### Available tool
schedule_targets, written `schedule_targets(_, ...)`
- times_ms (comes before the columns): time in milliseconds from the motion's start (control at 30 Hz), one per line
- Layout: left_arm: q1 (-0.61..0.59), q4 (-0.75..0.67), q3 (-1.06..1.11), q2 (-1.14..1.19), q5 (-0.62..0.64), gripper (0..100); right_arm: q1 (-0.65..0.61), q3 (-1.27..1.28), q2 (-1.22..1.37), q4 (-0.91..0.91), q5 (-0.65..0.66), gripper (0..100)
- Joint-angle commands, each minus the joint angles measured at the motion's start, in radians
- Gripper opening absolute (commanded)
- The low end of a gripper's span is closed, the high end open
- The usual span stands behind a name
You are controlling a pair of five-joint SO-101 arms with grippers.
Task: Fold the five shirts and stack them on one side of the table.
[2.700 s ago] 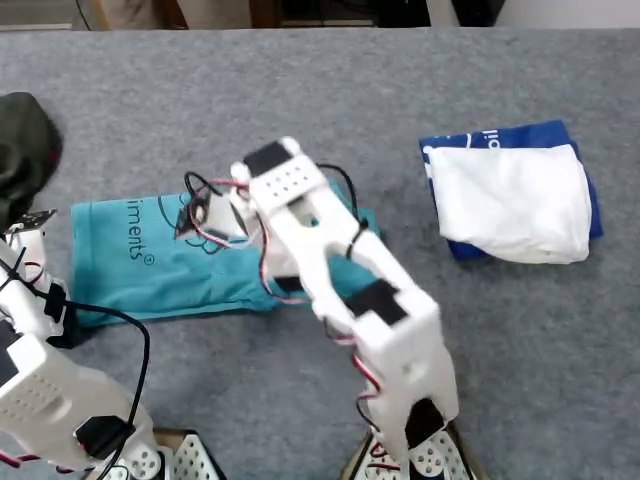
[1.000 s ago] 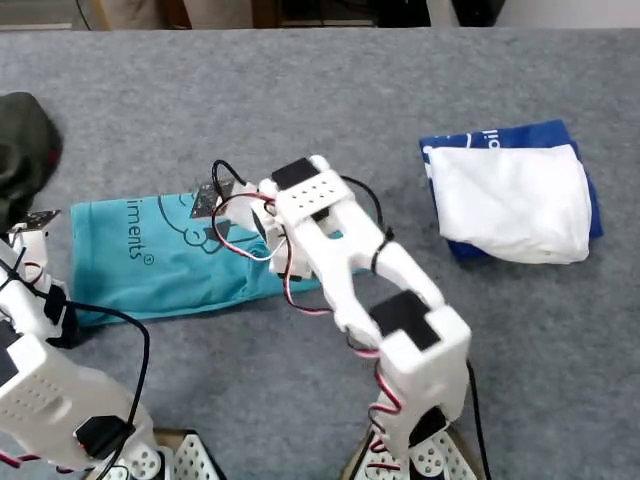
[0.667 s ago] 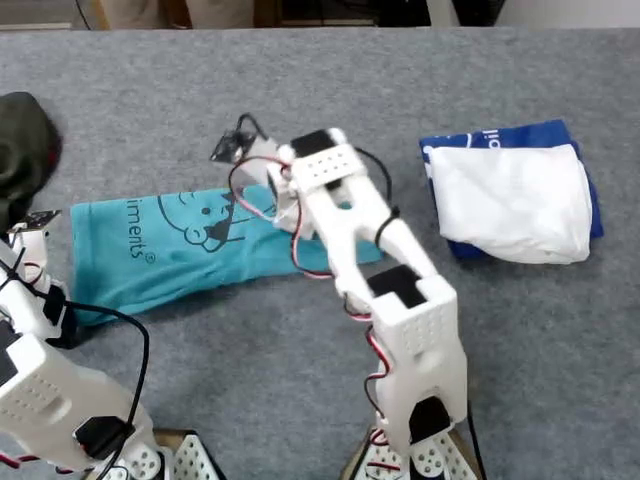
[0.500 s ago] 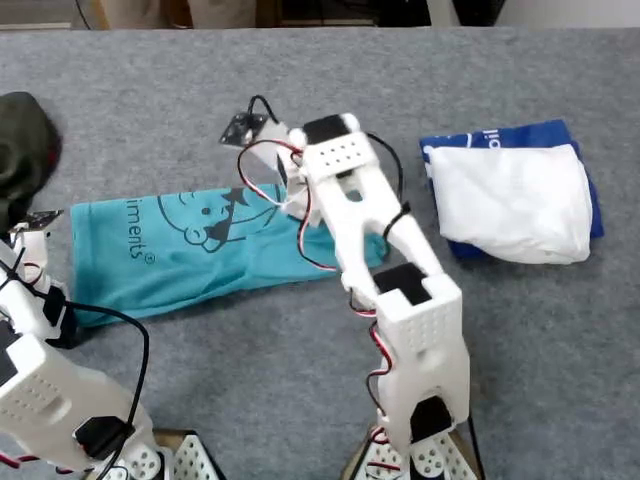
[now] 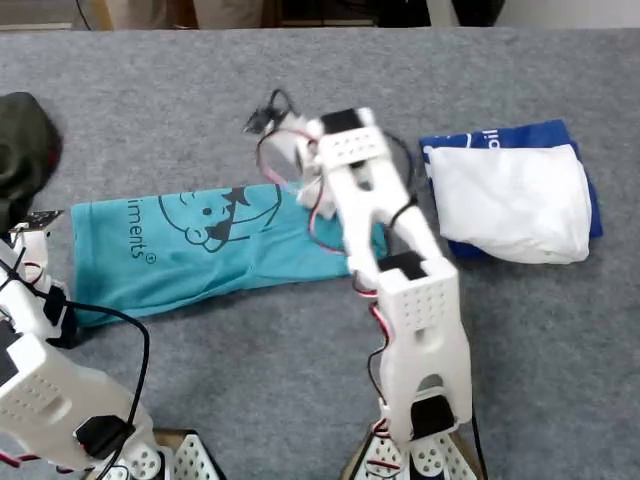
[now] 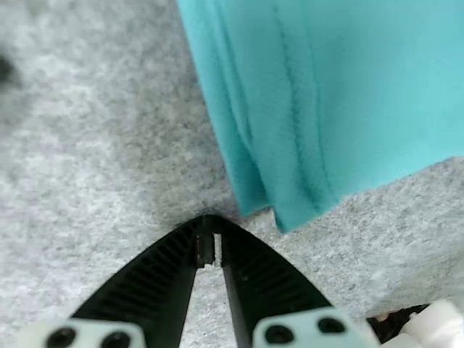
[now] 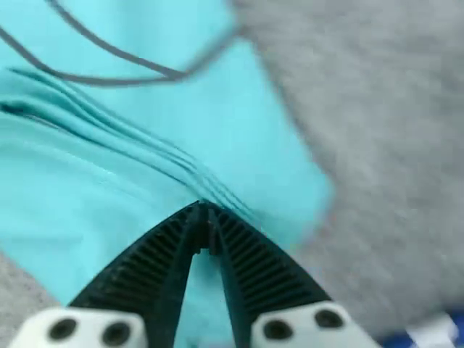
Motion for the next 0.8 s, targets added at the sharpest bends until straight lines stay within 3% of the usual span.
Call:
schedule_targets(0,-0.002,0.106,-0.104,-0.053,0.107,2,0.059,-0.268,-0.133,0.097,-0.051,0.2)
schedule_targets(200,0.061,0.446,-0.382,-0.234,0.141,2,0.102,-0.532,-0.202,0.272,-0.071,0.2)
schedule_targets(433,0.249,0.411,-0.451,-0.225,0.361,13,0.096,-0.460,-0.206,0.302,-0.068,0.2)
schedule_targets(600,0.242,0.292,-0.474,-0.064,0.479,16,0.102,-0.432,-0.206,0.302,-0.064,0.2)
schedule_targets(767,0.212,0.206,-0.473,0.013,0.463,24,0.099,-0.432,-0.202,0.302,-0.063,0.2)
